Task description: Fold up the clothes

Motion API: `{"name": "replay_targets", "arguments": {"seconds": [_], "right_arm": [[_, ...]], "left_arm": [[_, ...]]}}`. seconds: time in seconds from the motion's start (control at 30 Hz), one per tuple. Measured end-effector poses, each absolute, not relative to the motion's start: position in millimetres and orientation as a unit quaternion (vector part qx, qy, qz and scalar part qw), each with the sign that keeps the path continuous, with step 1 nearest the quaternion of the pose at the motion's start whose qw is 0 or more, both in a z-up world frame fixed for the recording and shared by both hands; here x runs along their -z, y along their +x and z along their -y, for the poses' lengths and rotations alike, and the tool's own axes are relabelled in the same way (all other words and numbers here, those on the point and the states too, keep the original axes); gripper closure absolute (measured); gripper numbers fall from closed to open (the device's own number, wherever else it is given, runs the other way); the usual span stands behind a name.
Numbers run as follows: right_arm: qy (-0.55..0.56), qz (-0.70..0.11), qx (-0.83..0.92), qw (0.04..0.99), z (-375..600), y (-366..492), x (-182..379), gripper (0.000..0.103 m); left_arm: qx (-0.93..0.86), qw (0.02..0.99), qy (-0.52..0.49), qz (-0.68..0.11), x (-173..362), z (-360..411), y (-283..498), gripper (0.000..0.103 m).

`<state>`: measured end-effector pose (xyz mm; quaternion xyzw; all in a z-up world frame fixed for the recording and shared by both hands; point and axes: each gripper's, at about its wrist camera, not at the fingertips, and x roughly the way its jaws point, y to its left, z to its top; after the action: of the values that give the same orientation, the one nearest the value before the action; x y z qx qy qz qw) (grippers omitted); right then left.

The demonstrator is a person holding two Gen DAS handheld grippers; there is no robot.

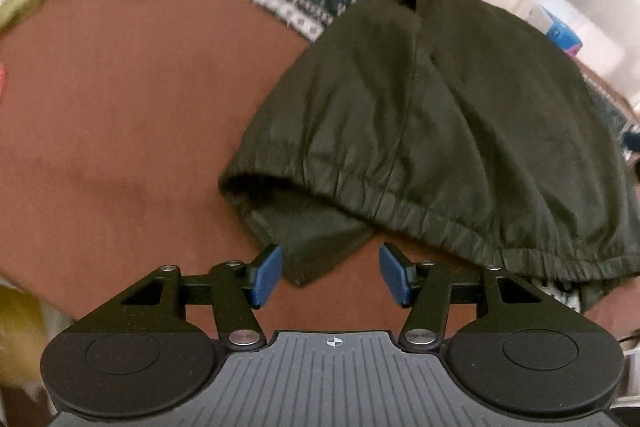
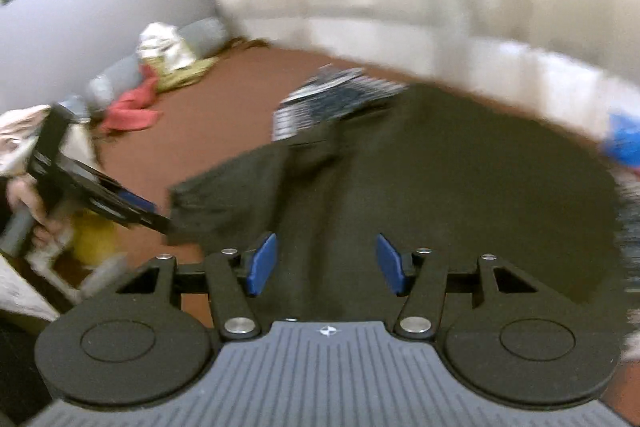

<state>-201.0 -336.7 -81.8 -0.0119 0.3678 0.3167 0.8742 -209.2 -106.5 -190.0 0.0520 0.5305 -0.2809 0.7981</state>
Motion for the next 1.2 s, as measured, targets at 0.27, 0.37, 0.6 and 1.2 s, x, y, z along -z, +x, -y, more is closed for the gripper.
{"name": "replay_targets", "arguments": {"seconds": [0.27, 0.37, 0.6, 1.2], "right_arm": [[-0.111, -0.410, -0.377, 0.823, 208, -182, 128, 0.043], [-0.180, -0.408, -0.382, 0.809, 173, -184, 147, 0.043], [-0.293, -0.405, -0.373, 0.782, 152, -196, 179, 0.048], [-0.159, -0.367, -0.417, 0.816, 202, -147, 97, 0.101]], "left_arm": [[0.286, 0.797, -0.010, -0.532, 213, 87, -193, 0.034], [0.287, 0.797, -0.034, -0.531, 220, 79, -186, 0.035], [0.283, 0.805, -0.046, -0.520, 227, 75, -191, 0.045], [0.303, 0.811, -0.084, -0.494, 194, 98, -229, 0.101]]}}
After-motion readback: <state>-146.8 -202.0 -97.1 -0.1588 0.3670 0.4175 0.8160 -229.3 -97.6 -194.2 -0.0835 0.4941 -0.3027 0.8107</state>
